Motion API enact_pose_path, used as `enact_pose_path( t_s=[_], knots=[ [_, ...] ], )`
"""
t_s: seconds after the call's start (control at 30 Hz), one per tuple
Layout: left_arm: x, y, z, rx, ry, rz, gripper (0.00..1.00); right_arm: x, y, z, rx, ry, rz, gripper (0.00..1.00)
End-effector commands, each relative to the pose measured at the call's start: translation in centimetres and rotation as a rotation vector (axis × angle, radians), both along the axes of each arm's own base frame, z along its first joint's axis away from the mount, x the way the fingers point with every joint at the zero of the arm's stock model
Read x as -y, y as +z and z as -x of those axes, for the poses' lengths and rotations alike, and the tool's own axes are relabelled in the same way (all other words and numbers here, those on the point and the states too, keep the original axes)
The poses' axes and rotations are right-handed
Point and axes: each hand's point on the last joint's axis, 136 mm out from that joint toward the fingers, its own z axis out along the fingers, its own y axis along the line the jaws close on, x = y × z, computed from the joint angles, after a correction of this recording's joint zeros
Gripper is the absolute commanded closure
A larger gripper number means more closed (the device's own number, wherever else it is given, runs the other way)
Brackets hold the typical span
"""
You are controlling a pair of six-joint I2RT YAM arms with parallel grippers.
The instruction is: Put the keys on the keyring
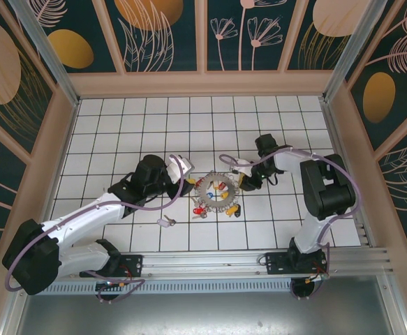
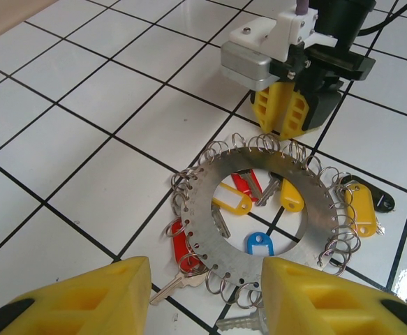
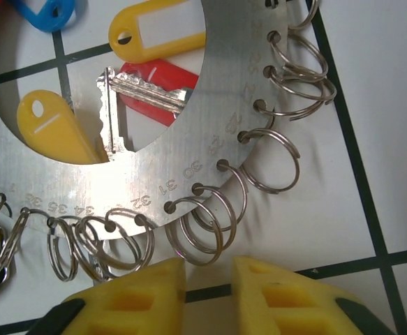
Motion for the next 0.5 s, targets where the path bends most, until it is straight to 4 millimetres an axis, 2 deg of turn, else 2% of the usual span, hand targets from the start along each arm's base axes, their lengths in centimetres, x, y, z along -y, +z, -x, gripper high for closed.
enact_pose_path(
  t_s=[0.0,0.17,0.47],
  knots=[
    [0.0,-0.2,0.4,-0.022,-0.006,0.008,0.54,-0.1,0.9,0.4,-0.073,0.0,-0.049,0.79],
    [-0.1,-0.2,0.4,-0.02,-0.005,0.008,0.54,-0.6,0.9,0.6,-0.133,-0.007,-0.08,0.77],
    [-0.3,-0.1,0.6,-0.026,-0.002,0.01,0.54,-0.9,-0.2,1.5,-0.183,-0.023,-0.042,0.7]
  ],
)
